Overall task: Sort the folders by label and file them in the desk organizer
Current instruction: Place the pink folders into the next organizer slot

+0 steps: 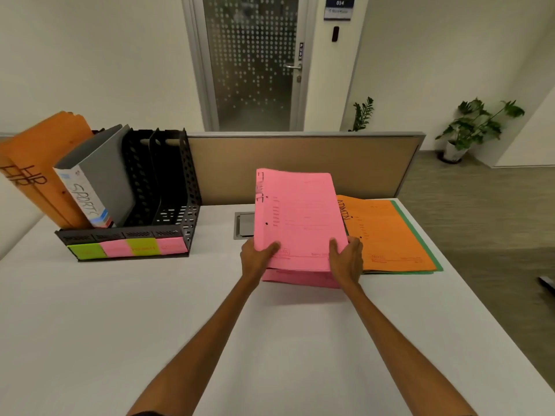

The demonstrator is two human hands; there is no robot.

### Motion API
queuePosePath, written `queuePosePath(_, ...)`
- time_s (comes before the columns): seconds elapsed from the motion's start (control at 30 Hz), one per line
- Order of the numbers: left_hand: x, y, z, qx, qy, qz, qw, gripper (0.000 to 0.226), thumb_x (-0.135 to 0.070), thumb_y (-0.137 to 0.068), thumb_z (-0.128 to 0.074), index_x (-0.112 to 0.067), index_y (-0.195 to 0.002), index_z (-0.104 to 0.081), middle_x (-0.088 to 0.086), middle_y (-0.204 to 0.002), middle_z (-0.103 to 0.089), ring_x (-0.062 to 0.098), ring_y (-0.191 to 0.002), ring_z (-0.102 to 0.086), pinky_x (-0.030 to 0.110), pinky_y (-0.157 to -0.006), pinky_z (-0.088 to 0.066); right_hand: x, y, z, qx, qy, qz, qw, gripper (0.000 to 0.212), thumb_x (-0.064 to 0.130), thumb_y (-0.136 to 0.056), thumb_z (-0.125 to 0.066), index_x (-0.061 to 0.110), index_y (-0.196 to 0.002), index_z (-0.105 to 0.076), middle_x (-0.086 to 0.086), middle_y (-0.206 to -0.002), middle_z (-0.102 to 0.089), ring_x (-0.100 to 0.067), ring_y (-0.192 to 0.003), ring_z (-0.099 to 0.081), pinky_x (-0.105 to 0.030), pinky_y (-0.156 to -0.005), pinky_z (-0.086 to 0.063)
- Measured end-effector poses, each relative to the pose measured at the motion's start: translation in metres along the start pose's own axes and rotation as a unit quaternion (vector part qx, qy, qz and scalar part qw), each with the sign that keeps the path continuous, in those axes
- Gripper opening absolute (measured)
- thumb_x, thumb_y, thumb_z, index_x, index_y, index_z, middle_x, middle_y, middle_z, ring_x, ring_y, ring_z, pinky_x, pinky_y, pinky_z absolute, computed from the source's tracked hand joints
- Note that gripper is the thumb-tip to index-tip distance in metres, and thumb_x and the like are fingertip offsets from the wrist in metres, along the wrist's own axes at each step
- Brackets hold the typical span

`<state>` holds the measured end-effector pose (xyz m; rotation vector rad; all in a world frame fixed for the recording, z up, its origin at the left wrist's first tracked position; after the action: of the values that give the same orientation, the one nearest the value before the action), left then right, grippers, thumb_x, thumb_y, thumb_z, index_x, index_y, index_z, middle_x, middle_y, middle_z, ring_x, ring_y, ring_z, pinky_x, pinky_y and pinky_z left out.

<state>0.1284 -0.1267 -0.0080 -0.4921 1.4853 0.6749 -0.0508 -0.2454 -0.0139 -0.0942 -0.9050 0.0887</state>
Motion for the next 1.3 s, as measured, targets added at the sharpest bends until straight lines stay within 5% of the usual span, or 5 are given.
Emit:
queuePosePath(0.23,-0.018,0.025,0.042,-0.039,-0.046,-0.143,0.988,0.039,-0.027,-0.085,-0.074,-0.015,-0.111,-0.048,-0.01,-0.099,-0.059,0.006,-0.087,-0.062,0.012,-0.062,-0.054,0.036,0.021,-0.012,0.064,0.054,0.009,0.996,0.069,0.047,-0.089,-0.061,0.006,-0.139,-0.035,-0.016,-0.14,-0.039,-0.035,-0.129,-0.04,-0.053,-0.1,-0.038)
queuePosePath(0.57,0.004,0.052,0.131,-0.112,-0.084,-0.198,0.97,0.032,-0.037,-0.088,-0.061,-0.025,-0.113,-0.045,-0.004,-0.104,-0.062,0.011,-0.092,-0.064,0.026,-0.069,-0.059,0.225,0.039,-0.038,0.139,-0.106,0.234,0.956,0.079,0.064,-0.08,-0.064,0.026,-0.142,-0.032,-0.003,-0.141,-0.036,-0.021,-0.124,-0.045,-0.046,-0.097,-0.048)
queuePosePath(0.77,0.016,0.06,0.189,-0.121,-0.166,-0.222,0.953,0.025,-0.031,-0.095,-0.058,-0.028,-0.116,-0.044,-0.011,-0.106,-0.059,0.005,-0.092,-0.063,0.015,-0.068,-0.056,0.343,0.059,-0.058,0.196,-0.092,0.361,0.907,0.08,0.062,-0.076,-0.066,0.028,-0.143,-0.036,-0.001,-0.149,-0.035,-0.019,-0.132,-0.04,-0.042,-0.101,-0.036)
queuePosePath(1.03,0.012,0.068,0.245,-0.163,-0.18,-0.226,0.943,0.025,-0.041,-0.095,-0.052,-0.027,-0.113,-0.041,-0.014,-0.107,-0.055,0.002,-0.082,-0.061,0.003,-0.061,-0.05,0.398,0.1,-0.094,0.216,-0.015,0.4,0.89,0.061,0.039,-0.079,-0.074,0.015,-0.128,-0.047,-0.002,-0.122,-0.04,-0.014,-0.1,-0.049,-0.028,-0.085,-0.043)
queuePosePath(1.3,0.016,0.068,0.285,-0.211,-0.197,-0.188,0.939,0.033,-0.048,-0.095,-0.048,-0.024,-0.117,-0.043,-0.007,-0.118,-0.059,0.012,-0.091,-0.063,0.024,-0.07,-0.058,0.439,0.135,-0.104,0.224,-0.012,0.447,0.866,0.058,0.033,-0.074,-0.08,0.017,-0.124,-0.055,0.002,-0.109,-0.044,-0.012,-0.096,-0.048,-0.022,-0.08,-0.039)
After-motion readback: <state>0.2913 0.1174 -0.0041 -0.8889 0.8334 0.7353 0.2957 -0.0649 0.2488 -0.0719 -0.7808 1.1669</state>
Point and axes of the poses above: each hand's wrist, its own y-axis away from the middle knuckle, its own z-axis out of the back of the hand, x = y × z, the point moved 1 cm from there along -y, towards the middle knuckle
